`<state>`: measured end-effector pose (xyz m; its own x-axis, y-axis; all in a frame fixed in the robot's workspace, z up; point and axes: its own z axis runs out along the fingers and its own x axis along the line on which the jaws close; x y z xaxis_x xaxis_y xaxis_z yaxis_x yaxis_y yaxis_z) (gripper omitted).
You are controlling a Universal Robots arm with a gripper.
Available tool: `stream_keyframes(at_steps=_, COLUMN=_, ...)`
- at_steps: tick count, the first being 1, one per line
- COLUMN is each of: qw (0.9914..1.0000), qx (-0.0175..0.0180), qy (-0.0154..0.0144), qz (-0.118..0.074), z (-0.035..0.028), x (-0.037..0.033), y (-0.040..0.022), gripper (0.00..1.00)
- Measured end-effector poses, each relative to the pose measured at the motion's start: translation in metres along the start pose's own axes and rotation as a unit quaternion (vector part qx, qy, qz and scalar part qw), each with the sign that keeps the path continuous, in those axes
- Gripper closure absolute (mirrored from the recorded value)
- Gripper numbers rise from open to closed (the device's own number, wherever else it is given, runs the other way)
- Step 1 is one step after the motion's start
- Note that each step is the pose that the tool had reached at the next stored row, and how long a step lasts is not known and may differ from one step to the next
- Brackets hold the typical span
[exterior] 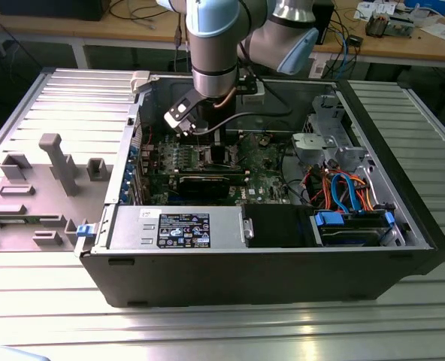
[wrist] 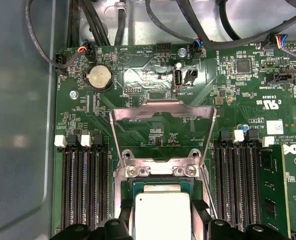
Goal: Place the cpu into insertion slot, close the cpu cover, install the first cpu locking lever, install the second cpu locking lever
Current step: 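Place the cpu into insertion slot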
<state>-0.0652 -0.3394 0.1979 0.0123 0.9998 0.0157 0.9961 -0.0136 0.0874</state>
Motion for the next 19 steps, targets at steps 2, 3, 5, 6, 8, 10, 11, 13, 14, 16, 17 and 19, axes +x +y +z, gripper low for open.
stream_keyframes(at_steps=2, qw=1.0, qx=0.0, qy=0.0, qz=0.0, z=0.0001, x=0.0, y=0.0, gripper=0.45)
stream_keyframes(at_steps=3, qw=1.0, qx=0.0, qy=0.0, qz=0.0, z=0.0001, x=0.0, y=0.0, gripper=0.45)
stream_keyframes(at_steps=5, qw=1.0, qx=0.0, qy=0.0, qz=0.0, z=0.0002, x=0.0, y=0.0, gripper=0.45)
stream_keyframes(at_steps=6, qw=1.0, qx=0.0, qy=0.0, qz=0.0, z=0.0003, x=0.0, y=0.0, gripper=0.45)
stream_keyframes(at_steps=8, qw=1.0, qx=-0.0001, qy=0.0001, qz=0.0, z=0.0004, x=0.0, y=0.0, gripper=0.45)
stream_keyframes(at_steps=10, qw=1.0, qx=0.0, qy=0.0, qz=0.0, z=0.0004, x=0.0, y=0.0, gripper=0.38)
stream_keyframes(at_steps=11, qw=1.0, qx=0.0, qy=0.0, qz=0.0, z=0.0004, x=0.0, y=0.0, gripper=0.38)
stream_keyframes(at_steps=13, qw=1.0, qx=0.0, qy=0.0, qz=0.0, z=0.0004, x=0.0, y=0.0, gripper=0.38)
stream_keyframes(at_steps=14, qw=1.0, qx=-0.0001, qy=0.0001, qz=0.0, z=-0.0002, x=0.0001, y=0.0, gripper=0.38)
stream_keyframes(at_steps=16, qw=1.0, qx=0.0, qy=0.0, qz=0.0, z=-0.0027, x=0.0, y=0.0002, gripper=0.38)
stream_keyframes(at_steps=17, qw=1.0, qx=0.0, qy=0.0, qz=0.0, z=-0.0036, x=0.0, y=0.0003, gripper=0.38)
stream_keyframes(at_steps=19, qw=1.0, qx=-0.0001, qy=0.0001, qz=0.0, z=-0.0045, x=0.0001, y=0.0004, gripper=0.38)
